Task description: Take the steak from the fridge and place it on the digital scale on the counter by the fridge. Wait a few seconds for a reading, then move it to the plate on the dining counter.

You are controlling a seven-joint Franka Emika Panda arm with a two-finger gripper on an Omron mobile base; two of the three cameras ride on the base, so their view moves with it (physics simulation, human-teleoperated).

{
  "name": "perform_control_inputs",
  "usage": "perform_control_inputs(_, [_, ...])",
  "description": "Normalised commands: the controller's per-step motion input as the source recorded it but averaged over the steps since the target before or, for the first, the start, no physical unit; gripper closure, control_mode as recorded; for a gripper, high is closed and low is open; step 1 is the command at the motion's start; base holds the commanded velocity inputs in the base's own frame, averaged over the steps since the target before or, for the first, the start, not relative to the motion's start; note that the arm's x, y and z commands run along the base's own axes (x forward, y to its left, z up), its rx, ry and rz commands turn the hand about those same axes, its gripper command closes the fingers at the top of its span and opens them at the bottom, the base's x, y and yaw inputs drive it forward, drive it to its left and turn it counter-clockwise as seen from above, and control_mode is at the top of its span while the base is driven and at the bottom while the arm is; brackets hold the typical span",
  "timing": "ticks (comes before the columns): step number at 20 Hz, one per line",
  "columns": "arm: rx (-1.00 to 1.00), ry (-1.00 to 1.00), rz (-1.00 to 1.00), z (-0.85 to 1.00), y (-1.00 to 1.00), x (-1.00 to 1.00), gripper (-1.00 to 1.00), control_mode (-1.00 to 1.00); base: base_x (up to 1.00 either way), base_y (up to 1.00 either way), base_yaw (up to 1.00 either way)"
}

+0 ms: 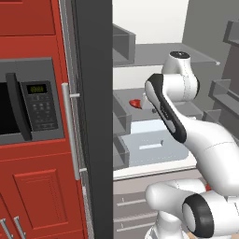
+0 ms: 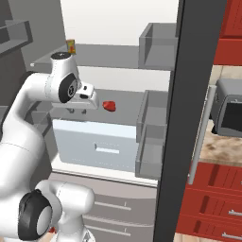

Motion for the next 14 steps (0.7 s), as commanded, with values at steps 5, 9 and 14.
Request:
perform_control_inputs(5, [0.00, -0.01, 0.00, -0.03, 0.02, 0.00, -1.00, -1.00, 0.00, 0.00, 0.00])
perform_control_inputs(9, [-0.01, 0.04, 0.00, -0.04, 0.01, 0.00, -1.00, -1.00, 0.00, 0.00, 0.00])
perform_control_inputs(14, [0.00, 0.00, 0.00, -0.05, 0.00, 0.00, -1.00, -1.00, 0.00, 0.00, 0.00])
